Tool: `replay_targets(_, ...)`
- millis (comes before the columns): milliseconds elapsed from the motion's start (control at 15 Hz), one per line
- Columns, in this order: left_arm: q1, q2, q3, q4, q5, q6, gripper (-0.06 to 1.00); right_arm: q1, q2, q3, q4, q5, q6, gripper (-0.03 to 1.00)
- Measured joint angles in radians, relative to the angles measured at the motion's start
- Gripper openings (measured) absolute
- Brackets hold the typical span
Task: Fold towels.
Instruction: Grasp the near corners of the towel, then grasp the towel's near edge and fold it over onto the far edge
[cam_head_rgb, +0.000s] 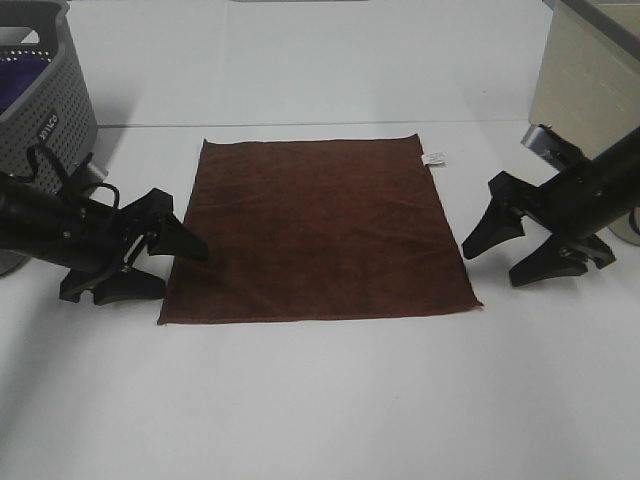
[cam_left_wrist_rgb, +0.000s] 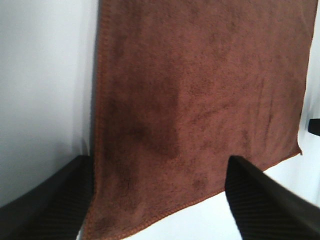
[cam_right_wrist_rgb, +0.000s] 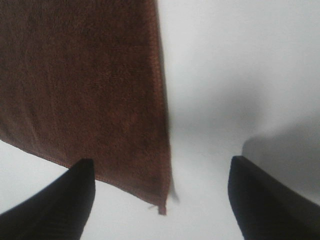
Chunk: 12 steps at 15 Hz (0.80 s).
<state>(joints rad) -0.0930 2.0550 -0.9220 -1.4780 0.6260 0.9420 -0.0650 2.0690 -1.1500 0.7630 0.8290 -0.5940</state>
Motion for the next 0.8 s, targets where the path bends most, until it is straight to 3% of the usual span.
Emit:
replay_targets(200,-0.062,0.016,-0.015,-0.049,-0.02,-0.007,0.7,0.086,0.05,-0.057,0.02,0.001,0.01,0.69)
replay_targets(333,-0.09,0.027,-0.029,-0.049,-0.028,-0.007,0.6,0.13,0.067,-0.073,0.039,-0.008,0.026,0.62)
replay_targets(400,-0.098,0.034,-0.033,-0.048,-0.03,-0.007,0.5,0.14,0.071,-0.073,0.05,-0.015,0.029,0.54)
replay_targets(600,-0.099,0.035,-0.036,-0.032,-0.03,-0.011,0.07,0.143,0.072,-0.073,0.044,-0.025,0.066,0.14)
replay_targets(667,-0.099,0.036,-0.038,-0.022,-0.031,-0.011,0.01,0.143,0.072,-0.073,0.033,-0.022,0.084,0.02)
replay_targets(800,-0.099,0.036,-0.038,0.008,-0.024,-0.016,0.0,0.143,0.072,-0.073,0.029,0.004,0.09,0.0)
